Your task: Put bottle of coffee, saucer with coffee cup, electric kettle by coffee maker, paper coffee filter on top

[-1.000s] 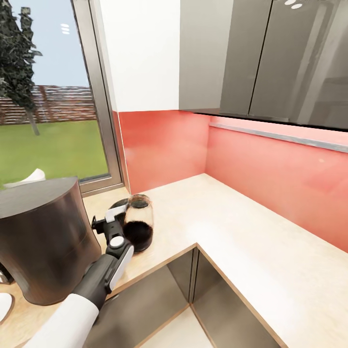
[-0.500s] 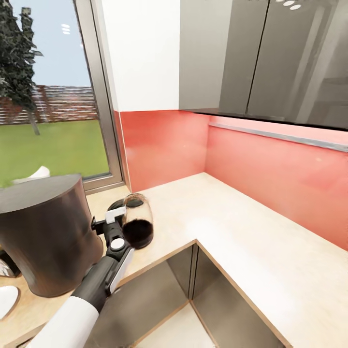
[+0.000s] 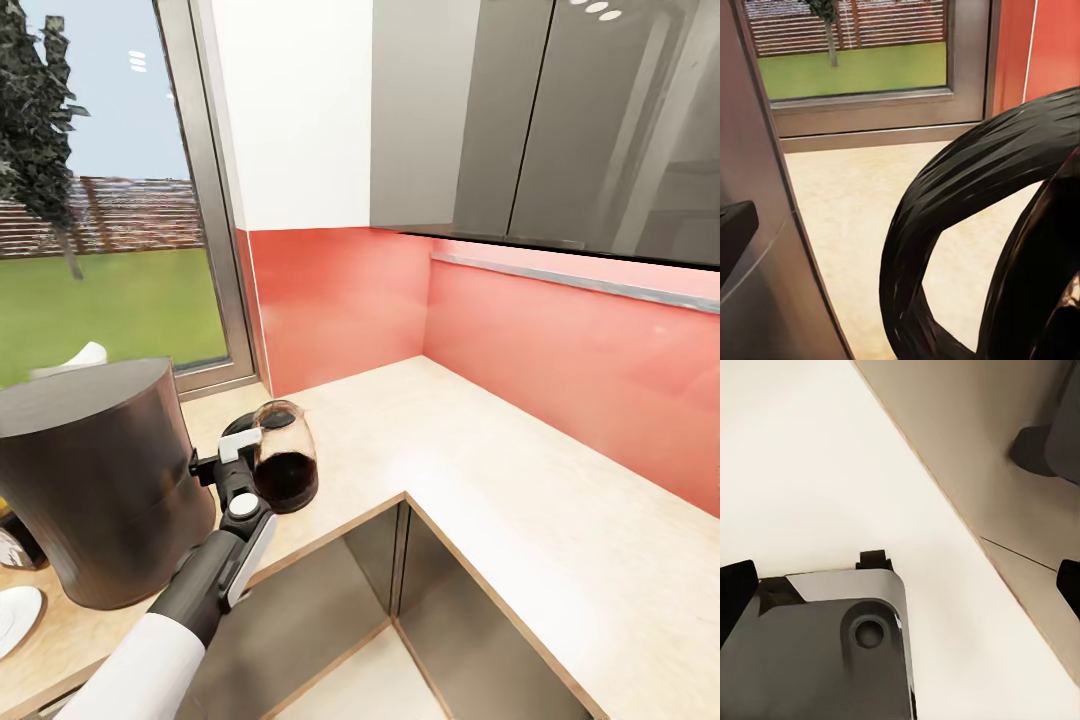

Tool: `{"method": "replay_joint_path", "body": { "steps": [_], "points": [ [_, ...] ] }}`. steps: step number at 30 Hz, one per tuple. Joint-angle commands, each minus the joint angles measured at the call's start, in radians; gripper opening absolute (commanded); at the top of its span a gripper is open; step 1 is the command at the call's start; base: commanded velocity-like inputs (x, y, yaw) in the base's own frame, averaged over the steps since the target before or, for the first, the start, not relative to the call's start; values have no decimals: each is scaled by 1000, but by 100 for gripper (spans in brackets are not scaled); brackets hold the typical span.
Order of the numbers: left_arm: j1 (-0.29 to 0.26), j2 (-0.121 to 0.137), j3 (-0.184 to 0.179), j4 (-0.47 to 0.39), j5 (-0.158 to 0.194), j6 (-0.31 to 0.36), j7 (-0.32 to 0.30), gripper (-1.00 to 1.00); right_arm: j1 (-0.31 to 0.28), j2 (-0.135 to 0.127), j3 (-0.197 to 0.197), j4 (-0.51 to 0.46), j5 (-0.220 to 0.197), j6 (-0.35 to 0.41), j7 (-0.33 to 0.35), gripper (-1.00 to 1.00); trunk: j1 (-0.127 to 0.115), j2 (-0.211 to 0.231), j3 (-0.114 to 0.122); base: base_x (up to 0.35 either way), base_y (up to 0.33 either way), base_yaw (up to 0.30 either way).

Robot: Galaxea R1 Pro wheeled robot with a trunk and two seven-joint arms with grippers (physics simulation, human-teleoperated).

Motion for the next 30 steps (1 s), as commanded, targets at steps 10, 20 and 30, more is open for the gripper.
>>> {"method": "replay_joint_path", "body": {
  "steps": [10,20,30],
  "points": [
    [4,0,-3,-1,5,5,7,100,-1,0,9,-1,-10,2,-3,100,1,-2,-2,-16,0,0],
    [31,-1,-3,0,6,-32,7,100,-1,0,9,-1,-9,2,-3,100,1,-2,-2,-29,0,0],
    [46,-2,-3,11,8,-49,7,100,-1,0,9,-1,-10,2,-3,100,1,-2,-2,-4,-1,0]
  ]
}}
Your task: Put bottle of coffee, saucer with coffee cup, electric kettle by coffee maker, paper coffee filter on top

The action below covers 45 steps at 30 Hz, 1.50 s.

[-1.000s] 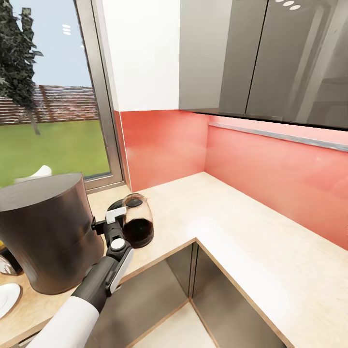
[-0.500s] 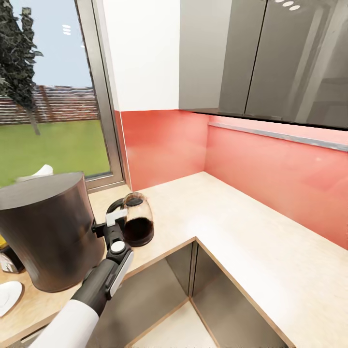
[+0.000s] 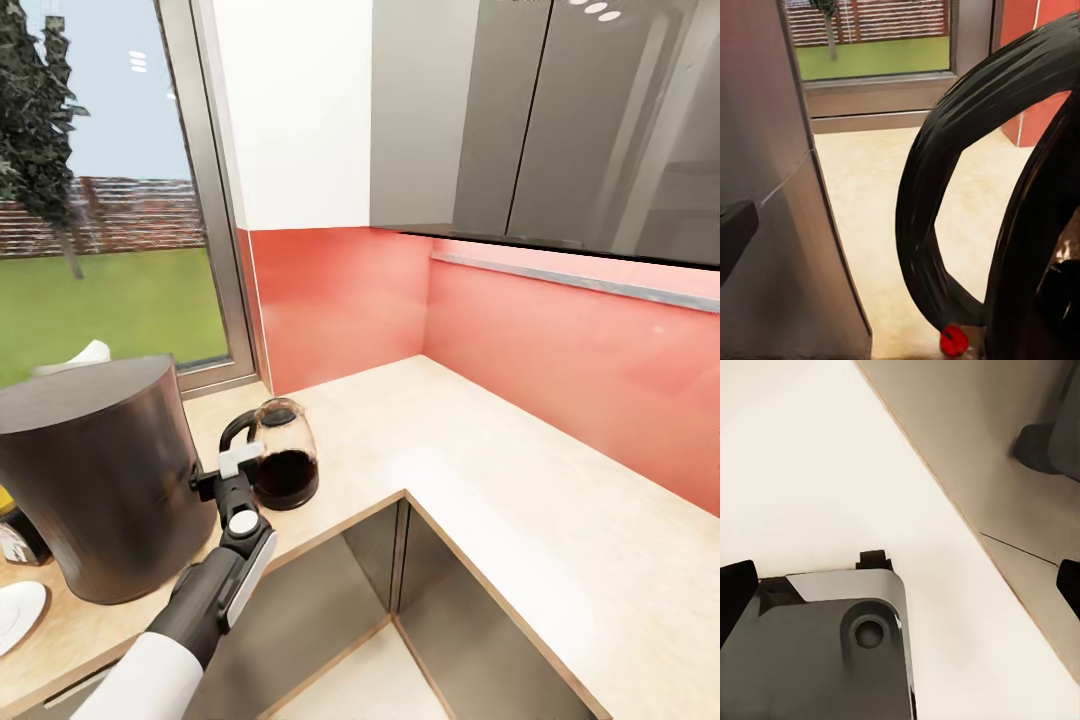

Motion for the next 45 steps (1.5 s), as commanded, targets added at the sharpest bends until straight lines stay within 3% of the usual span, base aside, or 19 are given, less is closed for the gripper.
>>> {"method": "replay_joint_path", "body": {
  "steps": [1,23,29,36,45],
  "points": [
    [1,0,-3,0,6,3,6,100,-1,0,9,-1,-10,2,-3,100,1,-2,-2,-97,-50,0],
    [9,-3,-3,3,6,2,6,100,-1,0,9,-2,-10,2,-3,100,1,-2,-2,-247,-152,0],
    [41,-5,-5,3,9,-13,5,100,-1,0,8,-3,-10,2,-4,100,1,-2,-2,-267,-164,0],
    [127,-5,-6,3,10,-114,-8,100,-1,0,9,-3,-10,2,-4,100,1,-2,-2,-268,-164,0],
    [305,2,-7,3,12,-266,-13,100,-1,0,8,-3,-10,2,-6,100,1,-2,-2,-222,-135,0]
  ]
}}
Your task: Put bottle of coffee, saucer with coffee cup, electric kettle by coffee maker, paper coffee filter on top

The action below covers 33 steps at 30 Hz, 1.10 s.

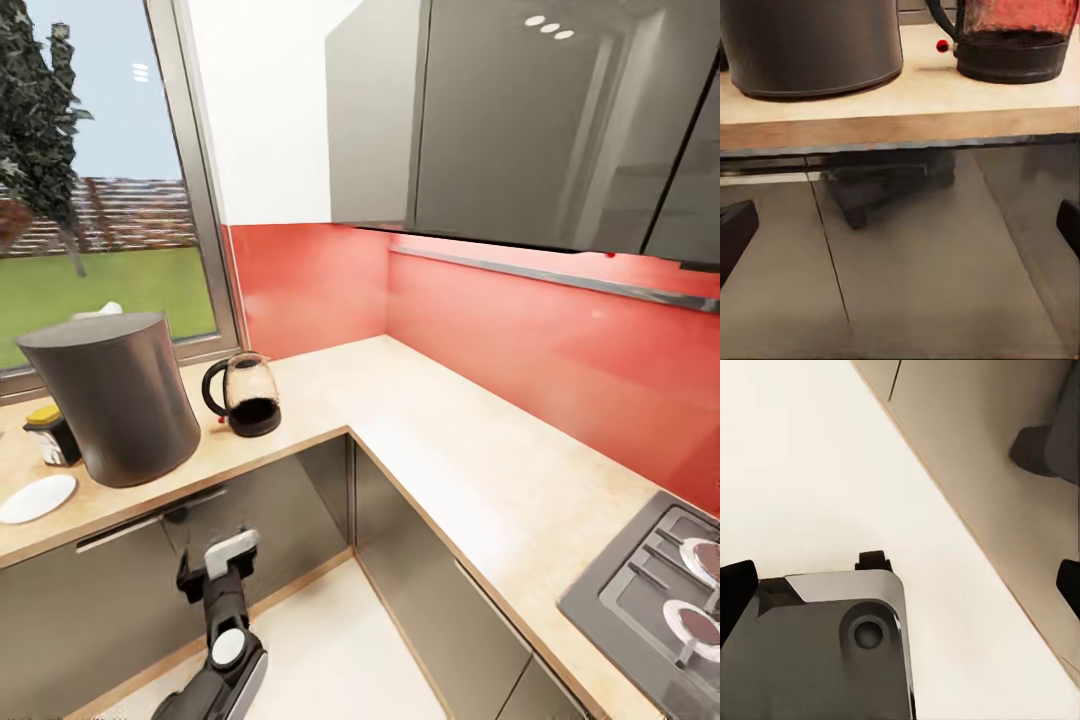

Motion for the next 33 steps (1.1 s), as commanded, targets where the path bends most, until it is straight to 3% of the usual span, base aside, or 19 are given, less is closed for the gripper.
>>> {"method": "replay_joint_path", "body": {
  "steps": [1,6,13,15,22,27,33],
  "points": [
    [11,1,-3,0,10,-10,3,100,-1,0,9,-1,-10,2,-3,100,0,-2,-2,-78,-44,0],
    [91,2,-3,28,8,-22,-24,100,-1,0,9,-1,-10,2,-3,100,0,-2,-2,-30,-17,0],
    [183,8,-3,165,6,-21,-175,100,-1,1,9,-1,-11,1,-2,100,0,-2,-3,-4,-2,97],
    [193,9,1,271,8,-18,-238,100,-1,1,9,-1,-11,1,-2,100,0,-2,-5,-1,0,206],
    [195,11,3,592,6,-13,-371,100,-1,4,9,-1,-11,3,0,100,0,-2,-10,0,0,228],
    [196,14,1,768,6,-7,-418,100,-1,6,9,-1,-12,4,0,100,0,-2,-14,0,0,235],
    [196,23,4,896,11,1,-428,100,-1,9,9,-1,-13,5,5,100,0,-2,-19,0,0,236]
  ]
}}
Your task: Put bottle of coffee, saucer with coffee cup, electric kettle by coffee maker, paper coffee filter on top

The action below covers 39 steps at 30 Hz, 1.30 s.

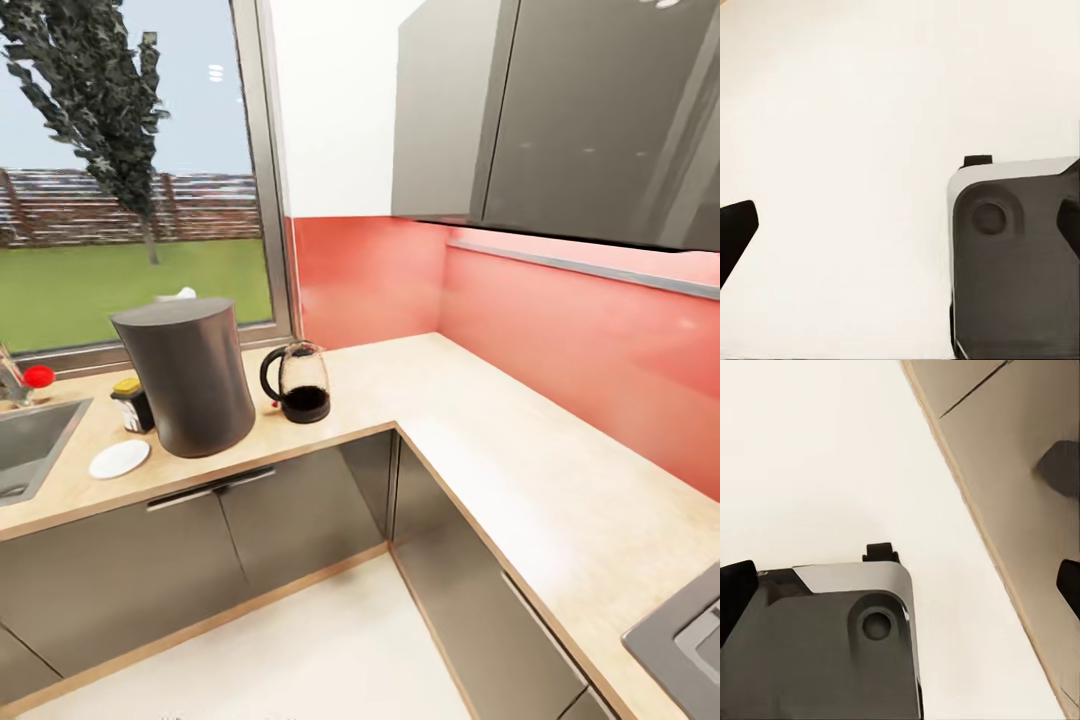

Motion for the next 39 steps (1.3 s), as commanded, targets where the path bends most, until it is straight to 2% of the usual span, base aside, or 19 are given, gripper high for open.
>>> {"method": "replay_joint_path", "body": {
  "steps": [1,5,8,11,12,14,17,19,24,28,39],
  "points": [
    [-1,3,-8,16,12,-2,3,100,0,0,9,-1,-10,2,8,100,1,-2,-3,0,0,236],
    [-1,8,-5,35,14,24,-8,100,0,-2,8,0,-10,4,80,100,1,-2,-6,0,0,236],
    [-1,9,-4,38,15,85,-56,100,0,-5,7,0,-9,5,134,100,1,-2,-9,0,0,236],
    [-3,16,-4,39,15,142,-113,100,0,-7,7,0,-9,5,152,100,1,-2,-12,0,0,236],
    [-4,29,-3,39,18,177,-150,100,0,-7,7,0,-9,5,158,100,1,-2,-13,0,0,236],
    [-5,52,-1,37,31,204,-182,100,0,-7,7,0,-9,5,160,100,1,-2,-14,0,0,233],
    [-6,77,0,37,57,217,-195,100,0,-7,7,0,-9,5,161,100,1,-2,-17,0,0,229],
    [-7,100,6,38,93,225,-201,100,0,-7,7,0,-9,6,163,100,1,-2,-19,0,0,230],
    [-7,121,12,37,141,274,-206,100,1,-7,7,0,-9,5,164,100,1,-2,-23,0,0,240],
    [-7,124,12,37,151,313,-205,100,1,-7,7,0,-9,5,165,100,1,-2,-26,0,0,255],
    [-1,124,12,39,153,309,-207,100,1,-8,7,0,-9,6,162,100,1,-2,-32,0,0,265]
  ]
}}
